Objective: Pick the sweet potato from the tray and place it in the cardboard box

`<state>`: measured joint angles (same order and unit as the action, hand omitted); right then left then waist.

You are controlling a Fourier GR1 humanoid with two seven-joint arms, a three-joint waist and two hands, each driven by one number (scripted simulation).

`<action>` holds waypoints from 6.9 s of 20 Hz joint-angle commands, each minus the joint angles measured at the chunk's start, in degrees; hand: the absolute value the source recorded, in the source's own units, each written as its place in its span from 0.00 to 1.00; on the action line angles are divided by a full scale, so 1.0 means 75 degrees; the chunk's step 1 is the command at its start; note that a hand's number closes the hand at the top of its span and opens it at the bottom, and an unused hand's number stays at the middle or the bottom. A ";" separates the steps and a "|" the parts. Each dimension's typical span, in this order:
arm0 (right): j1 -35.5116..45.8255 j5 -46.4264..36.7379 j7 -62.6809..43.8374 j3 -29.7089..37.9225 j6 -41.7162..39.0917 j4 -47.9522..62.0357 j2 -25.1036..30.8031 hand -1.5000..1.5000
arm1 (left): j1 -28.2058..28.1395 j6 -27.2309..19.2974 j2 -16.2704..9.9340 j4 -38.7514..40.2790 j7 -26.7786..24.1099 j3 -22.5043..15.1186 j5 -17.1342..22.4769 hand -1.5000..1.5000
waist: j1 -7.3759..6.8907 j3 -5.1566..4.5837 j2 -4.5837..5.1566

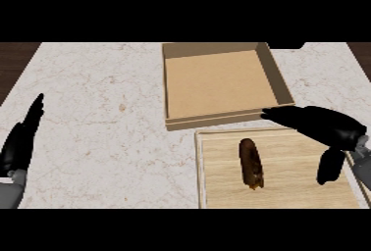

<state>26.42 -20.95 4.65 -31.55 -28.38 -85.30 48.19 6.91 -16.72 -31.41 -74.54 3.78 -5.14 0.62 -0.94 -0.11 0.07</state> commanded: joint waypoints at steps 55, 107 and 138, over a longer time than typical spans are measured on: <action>-0.0634 -0.5785 -0.0496 0.0145 0.0049 0.0882 -0.4098 1.00 | -0.0202 0.1131 0.1305 -0.0410 0.0084 0.1573 -0.1586 0.50 | 0.0101 0.0015 -0.0010; 0.5424 -0.5521 -0.4879 0.6242 0.6767 0.6564 -0.5973 1.00 | -0.0001 0.1540 0.1384 -0.0112 -0.0312 0.1830 -0.1786 0.50 | -0.0263 0.0012 0.0136; 0.5659 -0.2538 -0.0856 0.8759 0.9472 0.7795 -0.5188 0.00 | 0.0143 0.1516 0.1571 -0.0580 0.0399 0.1752 -0.1992 0.50 | -0.0088 0.0023 0.0051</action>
<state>69.41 -44.32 -6.12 32.27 43.88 -25.20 8.01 9.14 -4.99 -20.39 -77.06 5.29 8.69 -13.61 -2.29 0.08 0.89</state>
